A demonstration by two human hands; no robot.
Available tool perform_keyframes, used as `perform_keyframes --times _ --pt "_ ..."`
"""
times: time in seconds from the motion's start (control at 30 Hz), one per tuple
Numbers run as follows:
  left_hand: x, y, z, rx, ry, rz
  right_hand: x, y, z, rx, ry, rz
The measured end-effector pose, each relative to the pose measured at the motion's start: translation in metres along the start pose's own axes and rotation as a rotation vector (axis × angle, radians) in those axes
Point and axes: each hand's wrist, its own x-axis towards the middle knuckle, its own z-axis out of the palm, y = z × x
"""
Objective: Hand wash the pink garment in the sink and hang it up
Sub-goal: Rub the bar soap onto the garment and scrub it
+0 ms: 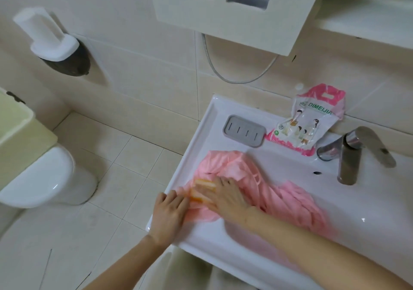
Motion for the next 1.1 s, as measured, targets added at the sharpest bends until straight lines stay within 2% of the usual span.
perform_keyframes --times 0.07,0.13,0.23,0.3,0.37,0.43,0.5,0.7,0.73,0.77,0.87,0.9,0.97,1.0,1.1 --pt "-0.006 -0.005 -0.001 0.019 -0.033 -0.011 0.004 0.018 0.012 -0.093 0.049 0.024" --pt "-0.001 -0.008 -0.003 0.022 -0.045 -0.019 0.013 0.037 0.012 -0.134 -0.003 0.116" --pt "0.004 -0.013 -0.007 0.016 -0.044 0.006 0.025 0.061 0.005 -0.09 -0.045 0.437" --pt "-0.003 -0.015 -0.01 0.015 -0.042 0.019 0.023 0.061 -0.008 -0.008 0.056 0.58" --pt "-0.006 -0.012 -0.013 0.008 -0.051 -0.025 0.016 0.035 -0.013 0.057 0.108 0.449" --pt "-0.003 -0.012 -0.015 -0.007 -0.049 -0.083 0.001 -0.008 -0.01 0.114 0.053 0.158" --pt "-0.007 -0.019 -0.017 -0.003 -0.066 -0.089 -0.013 -0.022 0.003 0.088 0.015 0.05" --pt "-0.021 -0.037 -0.027 0.025 -0.128 -0.067 -0.061 0.069 -0.004 -0.058 -0.129 0.465" --pt "-0.02 -0.037 -0.027 0.031 -0.137 -0.059 -0.074 0.074 -0.007 -0.004 -0.123 0.518" --pt "-0.019 -0.038 -0.028 0.035 -0.155 -0.067 -0.087 0.078 -0.012 0.149 -0.057 0.579" --pt "-0.008 -0.035 -0.03 0.025 -0.176 -0.129 -0.11 0.086 -0.028 0.901 0.111 0.828" --pt "-0.002 -0.032 -0.028 0.023 -0.168 -0.163 -0.109 0.088 -0.035 1.049 0.204 0.866" --pt "0.018 -0.023 -0.025 0.032 -0.177 -0.186 -0.092 0.097 -0.043 1.105 0.328 0.925" --pt "0.028 -0.018 -0.023 0.051 -0.198 -0.168 -0.078 0.105 -0.046 1.062 0.326 0.949" --pt "0.064 0.002 -0.008 0.098 -0.292 -0.145 -0.026 0.123 -0.053 0.971 0.185 0.875"
